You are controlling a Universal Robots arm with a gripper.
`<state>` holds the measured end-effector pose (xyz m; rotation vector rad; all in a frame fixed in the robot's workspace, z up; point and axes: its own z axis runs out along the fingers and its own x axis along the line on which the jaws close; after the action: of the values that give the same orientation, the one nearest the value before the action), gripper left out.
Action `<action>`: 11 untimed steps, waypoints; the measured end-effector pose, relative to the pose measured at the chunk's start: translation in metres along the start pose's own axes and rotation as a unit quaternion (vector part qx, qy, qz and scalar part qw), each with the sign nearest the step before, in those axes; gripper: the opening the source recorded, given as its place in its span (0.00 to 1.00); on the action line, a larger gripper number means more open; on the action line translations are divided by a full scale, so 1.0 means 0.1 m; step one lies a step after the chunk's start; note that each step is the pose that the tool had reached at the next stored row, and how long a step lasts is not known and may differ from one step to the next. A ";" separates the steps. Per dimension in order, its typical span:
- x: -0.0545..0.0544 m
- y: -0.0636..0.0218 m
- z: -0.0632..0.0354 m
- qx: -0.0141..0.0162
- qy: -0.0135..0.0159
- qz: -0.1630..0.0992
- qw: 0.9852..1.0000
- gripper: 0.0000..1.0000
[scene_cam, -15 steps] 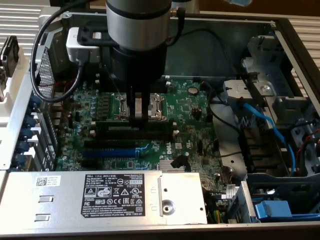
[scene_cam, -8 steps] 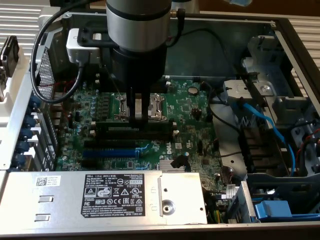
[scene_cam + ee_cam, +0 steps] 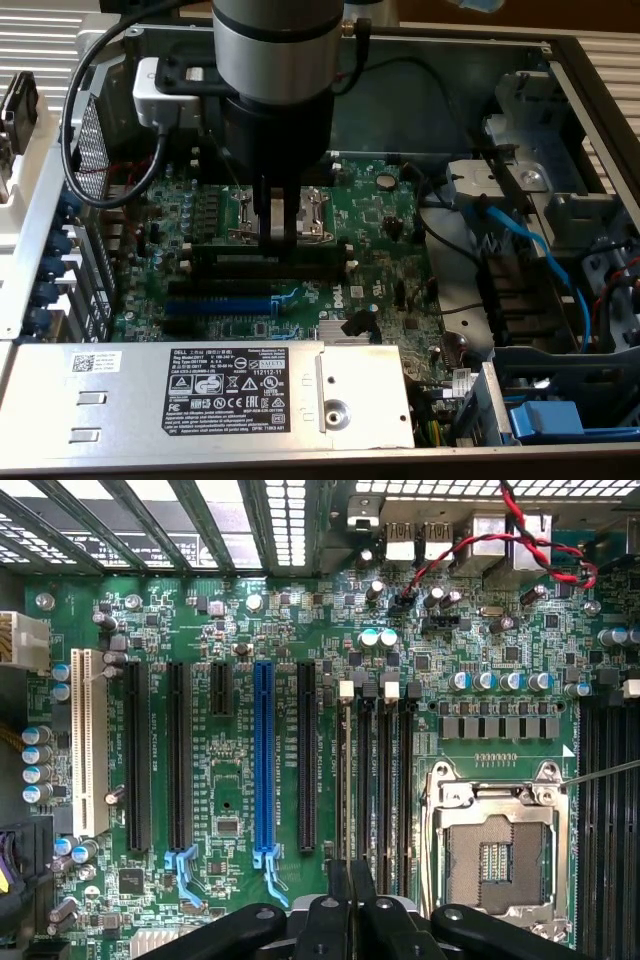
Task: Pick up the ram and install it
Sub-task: 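Insert the ram into the slot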
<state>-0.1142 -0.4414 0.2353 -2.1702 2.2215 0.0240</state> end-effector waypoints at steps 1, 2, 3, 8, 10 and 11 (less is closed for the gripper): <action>0.00 0.000 0.000 0.000 0.000 0.000 1.000 0.12; 0.00 0.000 0.001 0.000 0.000 0.000 1.000 0.12; 0.00 -0.001 0.002 0.000 0.000 0.000 1.000 0.12; -0.01 0.000 0.002 0.000 0.000 0.000 1.000 0.12; -0.01 0.000 0.003 0.000 0.000 0.000 1.000 0.12; -0.01 0.000 0.007 0.000 0.000 0.000 1.000 0.12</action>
<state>-0.1142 -0.4406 0.2346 -2.1702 2.2214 0.0240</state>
